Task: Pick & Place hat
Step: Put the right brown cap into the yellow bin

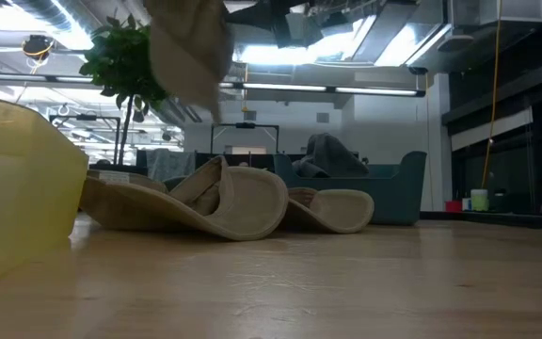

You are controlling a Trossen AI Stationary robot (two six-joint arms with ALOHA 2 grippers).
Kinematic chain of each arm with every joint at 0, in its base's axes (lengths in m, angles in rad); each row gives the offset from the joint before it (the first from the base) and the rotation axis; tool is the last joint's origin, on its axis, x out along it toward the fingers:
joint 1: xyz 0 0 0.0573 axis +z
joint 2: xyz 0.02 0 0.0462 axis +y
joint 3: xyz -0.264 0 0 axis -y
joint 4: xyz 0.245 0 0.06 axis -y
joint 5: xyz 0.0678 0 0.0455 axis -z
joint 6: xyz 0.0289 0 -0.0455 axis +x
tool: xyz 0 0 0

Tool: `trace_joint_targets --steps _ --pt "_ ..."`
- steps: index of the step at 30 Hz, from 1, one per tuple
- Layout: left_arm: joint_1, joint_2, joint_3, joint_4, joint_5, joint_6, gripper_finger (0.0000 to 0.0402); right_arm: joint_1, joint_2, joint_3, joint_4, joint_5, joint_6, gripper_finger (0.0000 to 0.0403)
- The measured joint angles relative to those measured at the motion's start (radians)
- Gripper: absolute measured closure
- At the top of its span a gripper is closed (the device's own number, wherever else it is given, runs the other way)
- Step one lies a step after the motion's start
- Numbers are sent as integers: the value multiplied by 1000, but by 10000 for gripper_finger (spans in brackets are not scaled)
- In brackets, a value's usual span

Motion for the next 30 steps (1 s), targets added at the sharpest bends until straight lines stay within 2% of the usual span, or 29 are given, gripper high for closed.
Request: trace_joint_targets --steps 3,10,13,17,20,23,30 --pt "0 -37 0 -42 80 9 397 1 -1 0 -10 -52 -26 214" --pt "0 -89 0 -185 396 -14 397 2 -1 0 55 -166 -86 214" --pt "-1 -89 0 -193 496 -75 397 1 -1 0 109 -242 -87 214" --pt "-1 -76 0 -157 546 -104 397 1 -3 0 122 -384 -54 214" --pt "-1 -54 0 -109 578 -135 397 2 -3 0 122 -446 -13 214" --pt "0 -18 0 -54 653 -159 397 3 -3 0 122 -473 -7 214" --pt "-2 50 0 35 695 -233 397 3 -3 0 106 -478 -47 214"
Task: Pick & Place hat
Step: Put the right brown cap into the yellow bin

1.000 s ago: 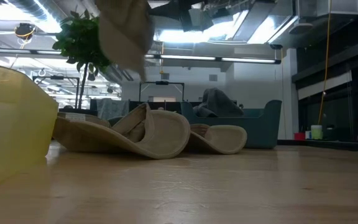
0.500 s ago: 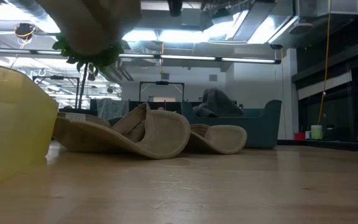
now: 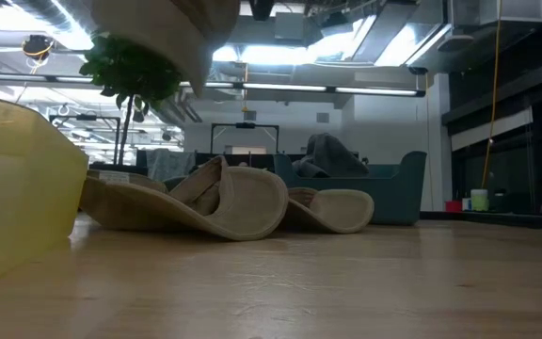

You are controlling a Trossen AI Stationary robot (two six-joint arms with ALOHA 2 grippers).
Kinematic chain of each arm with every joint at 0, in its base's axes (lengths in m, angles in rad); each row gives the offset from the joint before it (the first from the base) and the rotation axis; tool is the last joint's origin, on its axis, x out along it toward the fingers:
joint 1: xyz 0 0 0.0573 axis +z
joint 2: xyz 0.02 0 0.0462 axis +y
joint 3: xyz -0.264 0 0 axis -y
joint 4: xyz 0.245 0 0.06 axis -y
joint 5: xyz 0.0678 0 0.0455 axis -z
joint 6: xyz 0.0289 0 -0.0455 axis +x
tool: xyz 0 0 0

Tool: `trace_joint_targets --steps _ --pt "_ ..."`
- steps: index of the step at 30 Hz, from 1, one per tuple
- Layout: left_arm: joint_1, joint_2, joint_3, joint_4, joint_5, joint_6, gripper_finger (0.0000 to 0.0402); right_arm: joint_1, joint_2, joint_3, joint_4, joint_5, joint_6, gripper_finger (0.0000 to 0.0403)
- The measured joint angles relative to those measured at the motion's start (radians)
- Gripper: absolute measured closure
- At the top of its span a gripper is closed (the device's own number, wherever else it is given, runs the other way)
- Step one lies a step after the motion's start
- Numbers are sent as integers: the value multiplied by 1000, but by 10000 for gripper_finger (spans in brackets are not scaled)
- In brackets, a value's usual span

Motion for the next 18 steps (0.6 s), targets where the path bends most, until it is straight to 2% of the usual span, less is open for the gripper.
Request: trace_joint_targets --steps 6,12,18 --pt "0 14 0 25 19 -59 397 -6 0 0 -44 -154 9 215" --pt "1 17 0 122 19 -81 397 -6 0 0 -108 -180 -9 215" --pt "1 33 0 136 51 -137 396 -6 0 0 -105 -169 -33 215"
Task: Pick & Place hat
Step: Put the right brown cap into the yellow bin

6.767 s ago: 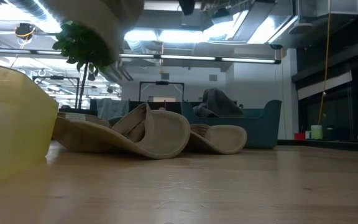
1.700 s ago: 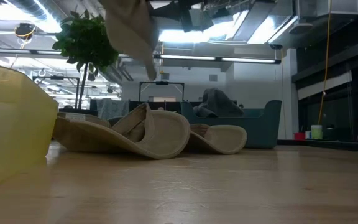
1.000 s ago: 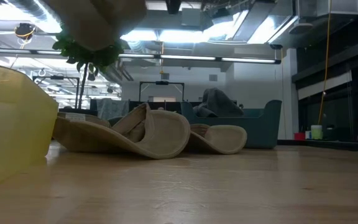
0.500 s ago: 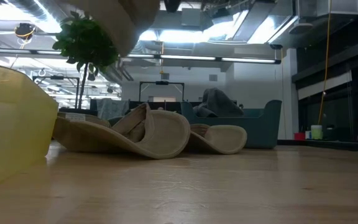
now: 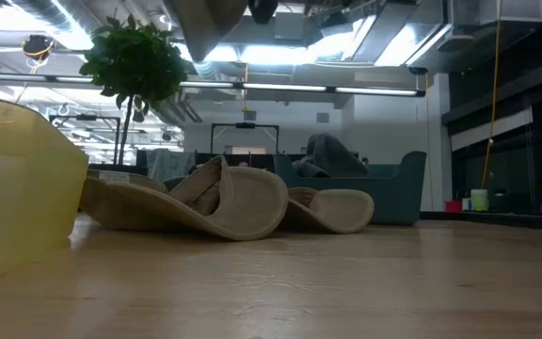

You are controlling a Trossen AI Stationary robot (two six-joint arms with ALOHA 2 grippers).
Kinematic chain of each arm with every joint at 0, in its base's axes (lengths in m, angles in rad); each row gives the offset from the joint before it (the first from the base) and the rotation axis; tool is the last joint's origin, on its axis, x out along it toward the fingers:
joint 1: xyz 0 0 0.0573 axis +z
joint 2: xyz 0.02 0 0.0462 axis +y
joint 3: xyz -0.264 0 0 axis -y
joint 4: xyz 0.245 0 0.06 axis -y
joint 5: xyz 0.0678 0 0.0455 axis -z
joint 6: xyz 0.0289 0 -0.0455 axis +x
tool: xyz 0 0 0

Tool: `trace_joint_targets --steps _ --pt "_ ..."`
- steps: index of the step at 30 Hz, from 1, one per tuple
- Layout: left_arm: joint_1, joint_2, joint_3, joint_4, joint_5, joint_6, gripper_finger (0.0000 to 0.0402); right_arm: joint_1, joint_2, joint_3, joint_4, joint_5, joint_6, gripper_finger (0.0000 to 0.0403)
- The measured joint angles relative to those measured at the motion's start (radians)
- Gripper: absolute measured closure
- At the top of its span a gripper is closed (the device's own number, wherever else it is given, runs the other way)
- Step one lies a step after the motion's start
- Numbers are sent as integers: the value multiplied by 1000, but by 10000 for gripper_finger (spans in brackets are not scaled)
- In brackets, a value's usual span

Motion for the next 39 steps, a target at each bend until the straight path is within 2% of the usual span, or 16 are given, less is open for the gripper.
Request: trace_joint_targets --steps 4,6,9,13,18,22,29,33,39 --pt "0 12 0 29 0 1 396 0 0 0 -12 -64 32 219" --pt "0 15 0 33 -8 0 396 0 0 0 -38 -113 27 234" --pt "0 17 0 26 -14 0 395 -1 0 0 -56 -197 27 285" --pt "0 16 0 10 -17 -15 394 -3 0 0 -54 -266 23 382" --pt "0 17 0 -7 -17 -93 393 -8 -1 0 -36 -374 61 389" --pt "0 18 0 -41 -19 -109 384 -12 -8 0 -42 -408 94 395" --pt "16 1 0 -104 -53 -175 338 -27 -23 0 -56 -544 170 397" --pt "37 -29 0 -142 -96 -181 303 -48 -23 0 -63 -525 237 396" --pt "42 -58 0 -141 -320 -217 257 -88 -23 0 -116 -300 268 396"
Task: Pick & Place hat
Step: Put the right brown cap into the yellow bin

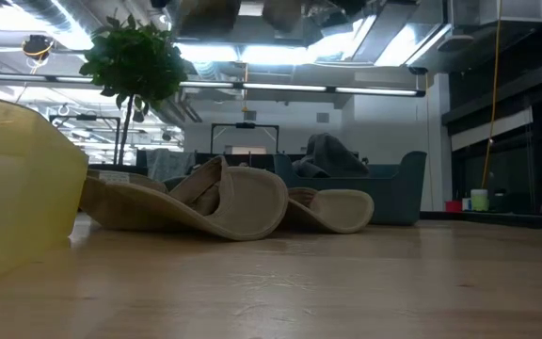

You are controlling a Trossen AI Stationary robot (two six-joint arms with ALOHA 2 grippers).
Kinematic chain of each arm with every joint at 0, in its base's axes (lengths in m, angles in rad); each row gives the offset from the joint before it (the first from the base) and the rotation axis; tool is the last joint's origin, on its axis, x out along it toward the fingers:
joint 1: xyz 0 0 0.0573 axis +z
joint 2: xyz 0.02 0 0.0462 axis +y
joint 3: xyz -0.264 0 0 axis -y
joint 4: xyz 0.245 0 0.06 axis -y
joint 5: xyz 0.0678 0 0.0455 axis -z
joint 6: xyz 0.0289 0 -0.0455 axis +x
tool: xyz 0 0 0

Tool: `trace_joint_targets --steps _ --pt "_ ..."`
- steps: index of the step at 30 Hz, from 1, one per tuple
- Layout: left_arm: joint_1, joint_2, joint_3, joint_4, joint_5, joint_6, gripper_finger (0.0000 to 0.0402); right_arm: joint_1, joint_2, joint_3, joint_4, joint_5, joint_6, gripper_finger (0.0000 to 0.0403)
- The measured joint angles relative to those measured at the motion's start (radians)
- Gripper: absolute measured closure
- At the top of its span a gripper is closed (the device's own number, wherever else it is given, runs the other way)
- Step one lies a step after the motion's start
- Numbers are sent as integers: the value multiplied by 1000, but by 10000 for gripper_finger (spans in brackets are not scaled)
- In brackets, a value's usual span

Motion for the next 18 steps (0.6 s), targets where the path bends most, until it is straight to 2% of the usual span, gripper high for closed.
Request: trace_joint_targets --steps 6,10,18 --pt "-3 -1 0 -2 -125 -15 217 -31 0 0 -10 264 84 396" --pt "-3 7 0 -6 -185 0 188 -49 0 0 -10 401 125 396" --pt "-3 35 0 -5 -418 131 138 -72 1 0 59 554 133 396"
